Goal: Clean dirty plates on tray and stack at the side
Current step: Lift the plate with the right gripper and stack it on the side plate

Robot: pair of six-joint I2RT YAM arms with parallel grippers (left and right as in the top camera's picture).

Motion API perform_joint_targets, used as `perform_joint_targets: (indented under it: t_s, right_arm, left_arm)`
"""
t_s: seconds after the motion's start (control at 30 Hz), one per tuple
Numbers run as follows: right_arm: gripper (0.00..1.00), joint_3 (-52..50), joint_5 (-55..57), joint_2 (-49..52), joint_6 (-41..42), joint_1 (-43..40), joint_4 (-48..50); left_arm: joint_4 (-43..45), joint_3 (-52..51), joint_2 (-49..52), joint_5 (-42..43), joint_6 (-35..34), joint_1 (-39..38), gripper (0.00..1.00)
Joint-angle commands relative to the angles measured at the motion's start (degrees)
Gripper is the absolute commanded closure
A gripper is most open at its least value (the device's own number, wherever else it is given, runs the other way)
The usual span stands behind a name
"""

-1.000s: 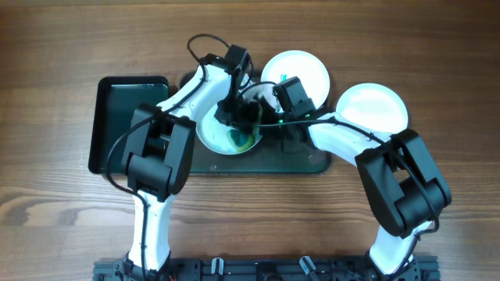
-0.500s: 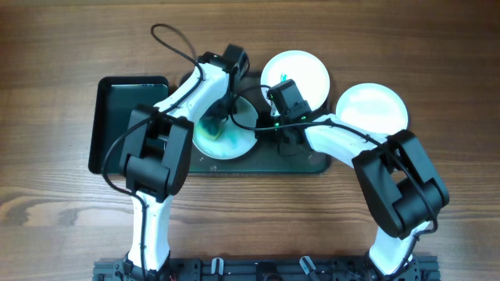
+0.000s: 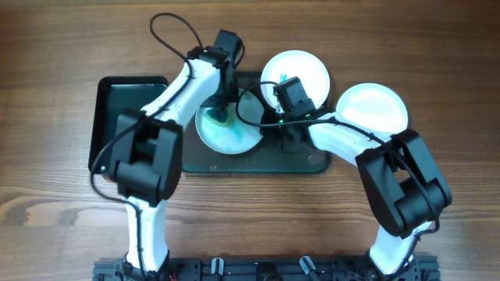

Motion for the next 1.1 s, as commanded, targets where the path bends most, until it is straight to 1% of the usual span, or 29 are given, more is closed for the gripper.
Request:
perform_joint_targets:
  t_s: [0.0, 0.07, 0.13, 0.17, 0.3, 0.33, 0.4, 0.53, 0.57, 0.6, 0.67, 0.7, 0.73, 0.77, 0.83, 0.9, 0.93, 0.97, 1.0, 1.03, 1.07]
  right_arm:
    - [0.96, 0.55, -2.73, 1.03, -3.04, 0.74, -1.9]
    - [0.96, 3.61, -1.46, -0.42, -6.19, 0.74, -7.61]
    - [0.96, 7.21, 4.46, -3.06, -9.11, 1.33, -15.04]
    - [0.96, 8.31, 9.16, -5.18, -10.49, 2.27, -17.59]
    - [0.96, 9.31, 35.95, -14.75, -12.11, 9.46, -23.34]
    - [0.96, 9.31, 46.18, -17.14, -12.15, 12.5, -24.72]
    - [0.96, 9.31, 59.41, -19.15, -14.05, 16.79, -25.99]
    - [0.96, 9.31, 87.27, -20.06, -21.86, 25.0, -25.35]
    - [0.96, 9.31, 92.32, -20.06, -24.37, 26.4, -24.35]
    - [0.96, 9.29, 98.66, -20.06, -28.81, 28.37, -21.79]
    - [0.96, 9.29, 102.51, -20.06, -34.18, 29.88, -17.77]
    - [0.96, 9.29, 102.49, -20.06, -39.98, 30.53, -14.32]
    - [0.96, 9.29, 102.49, -20.06, -43.85, 30.67, -11.04]
    - [0.96, 9.29, 102.49, -20.06, -45.9, 30.64, -8.22]
    - [0.96, 9.29, 102.47, -20.06, -46.77, 30.64, -5.62]
    - [0.96, 9.16, 100.74, -20.06, -46.4, 30.49, -5.49]
    - [0.96, 8.87, 98.49, -20.06, -46.29, 30.25, -5.55]
    - [0.96, 8.15, 95.17, -20.06, -44.28, 29.77, -6.27]
    - [0.96, 7.34, 90.95, -20.06, -40.63, 29.11, -8.52]
    - [0.96, 6.73, 83.97, -20.06, -35.23, 28.11, -13.31]
    - [0.96, 6.62, 76.08, -20.06, -28.17, 26.53, -18.71]
  left_arm:
    - [-5.05, 0.42, -12.37, -4.48, -6.64, 3.74, 0.96]
    - [-8.48, 0.42, -15.39, -0.85, -6.62, 6.86, 0.96]
    - [-10.56, 0.39, -15.98, 1.88, -6.58, 10.64, 0.96]
    - [-10.97, 0.39, -15.8, 2.54, -6.58, 12.07, 0.96]
    - [-10.91, 0.39, -15.78, 4.59, -6.4, 13.16, 0.96]
    - [-10.91, 0.39, -15.78, 4.59, -6.4, 13.05, 0.96]
    - [-10.93, 0.39, -15.78, 4.59, -6.4, 12.92, 0.96]
    - [-11.04, 0.39, -15.78, 4.63, -6.4, 12.79, 0.96]
    - [-11.13, 0.39, -15.78, 4.83, -6.4, 12.79, 0.96]
    - [-11.13, 0.39, -15.78, 5.01, -6.4, 12.79, 0.96]
    - [-11.13, 0.39, -15.78, 5.01, -6.4, 12.79, 0.96]
    - [-11.13, 0.39, -15.78, 5.01, -6.4, 12.79, 0.96]
    - [-11.13, 0.39, -15.76, 5.01, -6.4, 12.79, 0.96]
    - [-11.13, 0.39, -15.78, 5.01, -6.4, 12.79, 0.96]
    - [-11.13, 0.39, -15.78, 5.03, -6.4, 12.79, 0.96]
    - [-11.1, 0.39, -15.78, 5.03, -6.4, 12.79, 0.96]
    - [-11.1, 0.39, -15.78, 5.03, -6.4, 12.79, 0.96]
    - [-11.1, 0.39, -15.78, 5.03, -6.4, 12.79, 0.96]
    - [-11.1, 0.39, -15.78, 5.03, -6.4, 12.79, 0.96]
    - [-11.1, 0.39, -15.78, 5.03, -6.4, 12.79, 0.96]
    - [-11.1, 0.39, -15.78, 5.03, -6.4, 12.79, 0.96]
